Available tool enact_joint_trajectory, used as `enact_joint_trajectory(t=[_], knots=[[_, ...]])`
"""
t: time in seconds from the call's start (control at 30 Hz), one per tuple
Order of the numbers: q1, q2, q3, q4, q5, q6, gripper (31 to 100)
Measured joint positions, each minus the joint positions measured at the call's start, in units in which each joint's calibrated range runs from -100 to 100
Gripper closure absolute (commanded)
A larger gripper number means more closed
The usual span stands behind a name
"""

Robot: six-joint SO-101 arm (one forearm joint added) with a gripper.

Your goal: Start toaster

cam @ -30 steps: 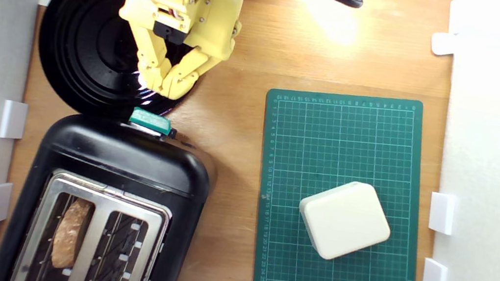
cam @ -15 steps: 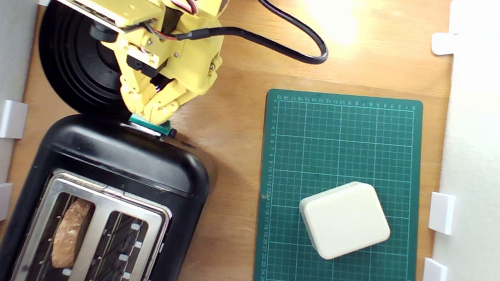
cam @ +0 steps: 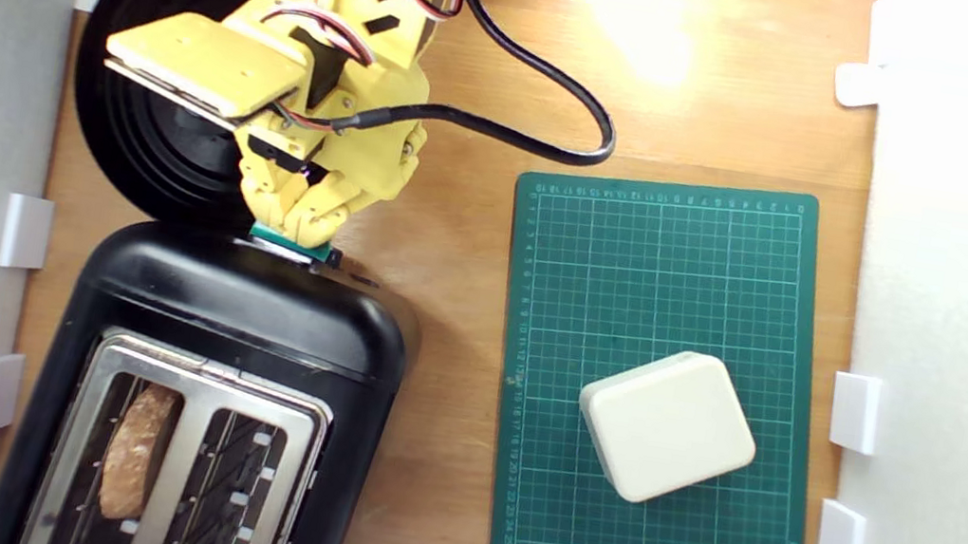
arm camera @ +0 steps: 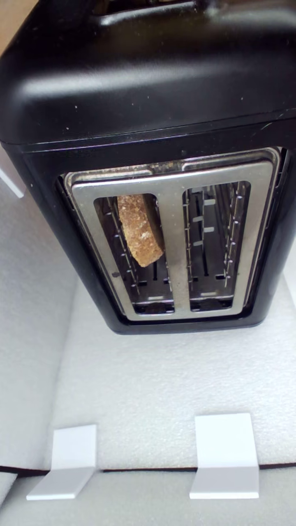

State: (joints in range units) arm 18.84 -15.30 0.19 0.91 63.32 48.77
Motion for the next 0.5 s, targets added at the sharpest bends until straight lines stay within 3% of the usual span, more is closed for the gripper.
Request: enact_joint_trajectory(t=[0.5], knots=[[0.9,4.25,-0.28,-0.29,-0.09,1.13,98.9]])
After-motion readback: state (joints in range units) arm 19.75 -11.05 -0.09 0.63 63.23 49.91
